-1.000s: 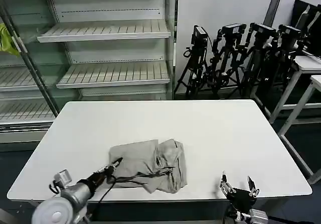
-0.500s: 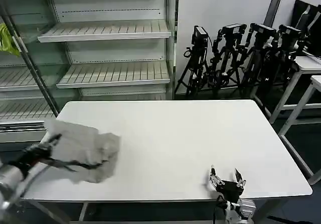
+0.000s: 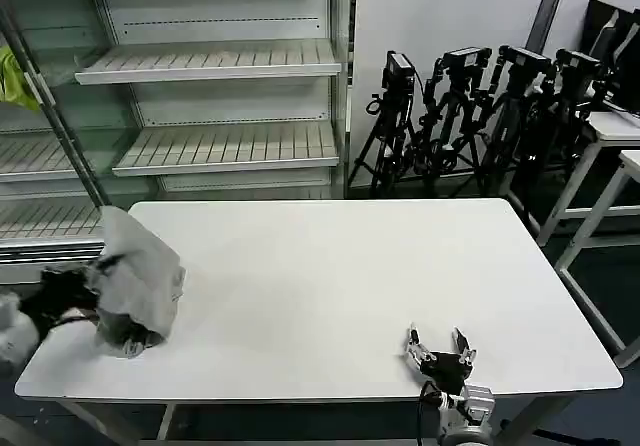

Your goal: Fold and organize the clothes.

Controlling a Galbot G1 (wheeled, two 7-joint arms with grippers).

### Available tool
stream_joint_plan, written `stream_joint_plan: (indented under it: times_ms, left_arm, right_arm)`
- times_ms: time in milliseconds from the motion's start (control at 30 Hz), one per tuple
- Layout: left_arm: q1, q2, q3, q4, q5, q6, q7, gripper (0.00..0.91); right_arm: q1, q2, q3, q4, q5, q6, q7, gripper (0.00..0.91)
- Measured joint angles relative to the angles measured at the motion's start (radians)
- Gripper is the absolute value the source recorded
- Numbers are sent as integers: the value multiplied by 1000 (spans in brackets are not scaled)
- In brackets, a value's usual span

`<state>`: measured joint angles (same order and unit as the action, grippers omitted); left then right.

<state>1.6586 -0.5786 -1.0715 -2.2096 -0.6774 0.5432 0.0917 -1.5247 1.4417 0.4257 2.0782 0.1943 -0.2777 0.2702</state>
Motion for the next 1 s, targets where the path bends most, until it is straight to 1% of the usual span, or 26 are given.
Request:
stream_joint_plan:
  times_ms: [100, 233, 400, 533, 733, 1000]
  left_arm:
    - [-22, -28, 118, -25, 71, 0, -5, 71]
    - [-90, -97, 280, -38, 96, 10, -30, 71]
    - [-215, -190, 467, -29, 23, 19, -83, 71]
    - [-319, -279, 600, 8, -70, 24, -142, 71]
    - [-457, -412, 755, 105, -166, 28, -222, 71]
    - [-614, -579, 903, 267, -203, 29, -298, 71]
  right_arm:
    - [-40, 3, 5, 18, -29, 21, 6, 907]
    - [-71, 9, 11, 31, -60, 33, 7, 907]
    - [-111, 18, 22, 52, -95, 47, 13, 907]
    - [-140, 29, 27, 62, -119, 54, 13, 907]
    - [-169, 41, 37, 73, -139, 58, 15, 907]
    - [-186, 45, 49, 86, -142, 57, 16, 907]
